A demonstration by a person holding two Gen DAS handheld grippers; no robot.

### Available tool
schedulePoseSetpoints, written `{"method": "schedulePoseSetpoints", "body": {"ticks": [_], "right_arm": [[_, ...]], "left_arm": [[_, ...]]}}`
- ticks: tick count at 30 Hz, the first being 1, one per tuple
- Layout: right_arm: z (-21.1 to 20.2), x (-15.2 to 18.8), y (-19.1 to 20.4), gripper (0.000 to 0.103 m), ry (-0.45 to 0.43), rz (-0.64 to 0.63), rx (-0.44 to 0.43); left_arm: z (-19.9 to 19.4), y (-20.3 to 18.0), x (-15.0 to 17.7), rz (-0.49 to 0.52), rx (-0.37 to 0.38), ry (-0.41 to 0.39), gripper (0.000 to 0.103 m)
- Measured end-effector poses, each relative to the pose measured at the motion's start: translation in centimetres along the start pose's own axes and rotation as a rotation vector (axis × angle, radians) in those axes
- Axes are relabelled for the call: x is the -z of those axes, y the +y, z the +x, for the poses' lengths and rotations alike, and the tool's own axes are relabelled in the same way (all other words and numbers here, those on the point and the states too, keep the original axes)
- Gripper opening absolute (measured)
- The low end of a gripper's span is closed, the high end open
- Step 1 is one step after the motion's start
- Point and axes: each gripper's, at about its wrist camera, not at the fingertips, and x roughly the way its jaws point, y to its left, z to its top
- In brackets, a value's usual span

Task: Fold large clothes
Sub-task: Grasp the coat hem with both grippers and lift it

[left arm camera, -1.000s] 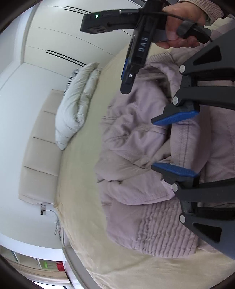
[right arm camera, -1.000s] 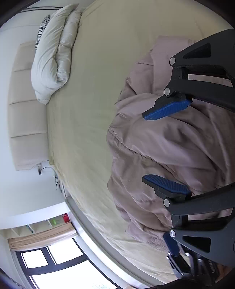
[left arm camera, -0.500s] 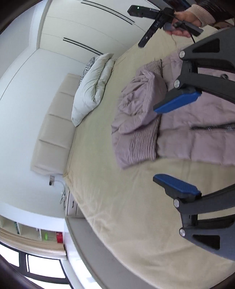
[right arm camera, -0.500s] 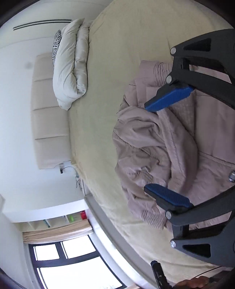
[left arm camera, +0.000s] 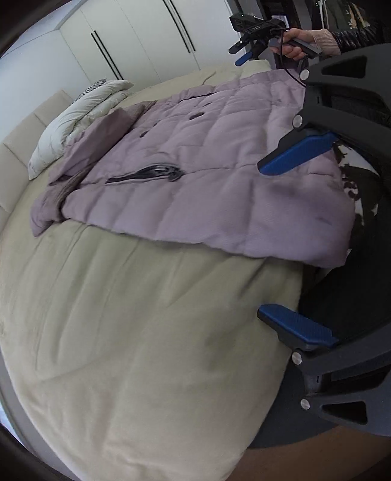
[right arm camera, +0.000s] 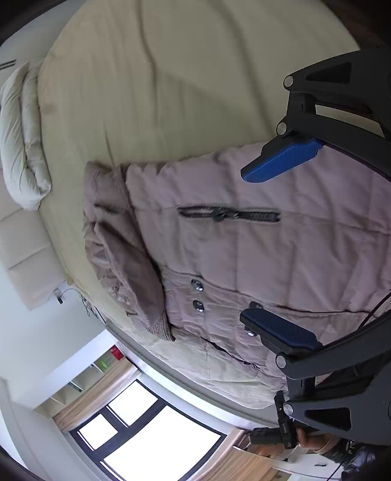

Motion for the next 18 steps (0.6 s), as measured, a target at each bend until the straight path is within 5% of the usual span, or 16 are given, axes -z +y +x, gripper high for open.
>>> {"method": "schedulePoseSetpoints", "body": {"ticks": [12,18], "right_arm": [[-2.2,8.3,-9.1,0.084,0.217,0.242,-0.011],[-0.5,9.0,-9.0,0.061,0.304,0.260,-0.076]], "left_arm": [[2.2,-1.6,0.5,0.020,0.093,0.115,0.065],[2.8,-1.2,0.5,-0.005,0.120,0.157,0.064]]}}
